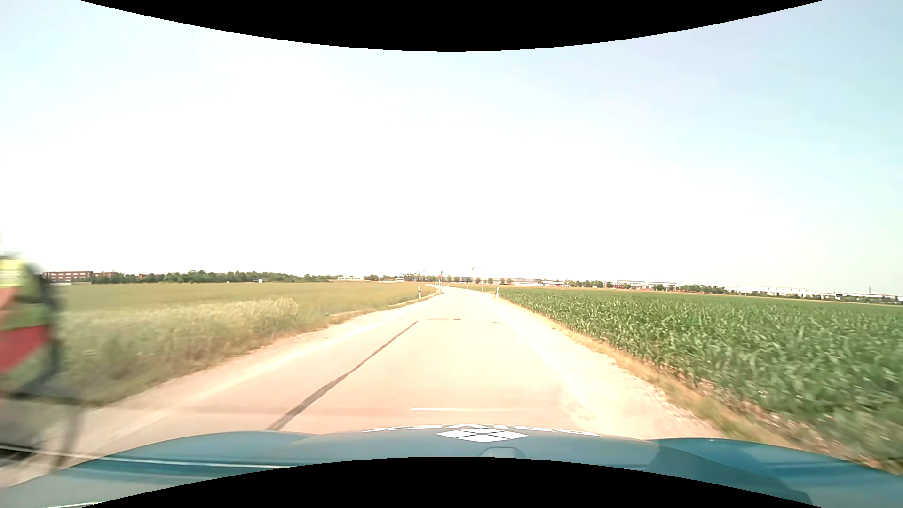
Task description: Follow the waypoints while adhering to traffic rules and regulations
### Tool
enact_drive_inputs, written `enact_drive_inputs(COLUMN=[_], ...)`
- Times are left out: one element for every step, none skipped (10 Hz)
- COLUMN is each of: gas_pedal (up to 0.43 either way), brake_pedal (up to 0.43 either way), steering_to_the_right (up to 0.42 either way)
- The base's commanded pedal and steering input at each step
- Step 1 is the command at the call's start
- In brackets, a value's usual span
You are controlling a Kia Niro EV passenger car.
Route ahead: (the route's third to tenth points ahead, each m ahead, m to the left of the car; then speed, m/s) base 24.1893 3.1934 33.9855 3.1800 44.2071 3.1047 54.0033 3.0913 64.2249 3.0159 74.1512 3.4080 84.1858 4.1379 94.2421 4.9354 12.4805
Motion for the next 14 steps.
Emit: enact_drive_inputs(gas_pedal=[0.02, 0.02, 0.02, 0.02, 0.02, 0.02, 0.02, 0.02, 0.02, 0.02, 0.008, 0.008, 0.008, 0.008], brake_pedal=[0.0, 0.0, 0.0, 0.0, 0.0, 0.0, 0.0, 0.0, 0.0, 0.0, 0.0, 0.0, 0.0, 0.0], steering_to_the_right=[0.004, 0.004, 0.003, 0.002, 0.002, 0.002, 0.002, 0.002, 0.001, 0.001, 0.0, -0.001, -0.001, -0.001])
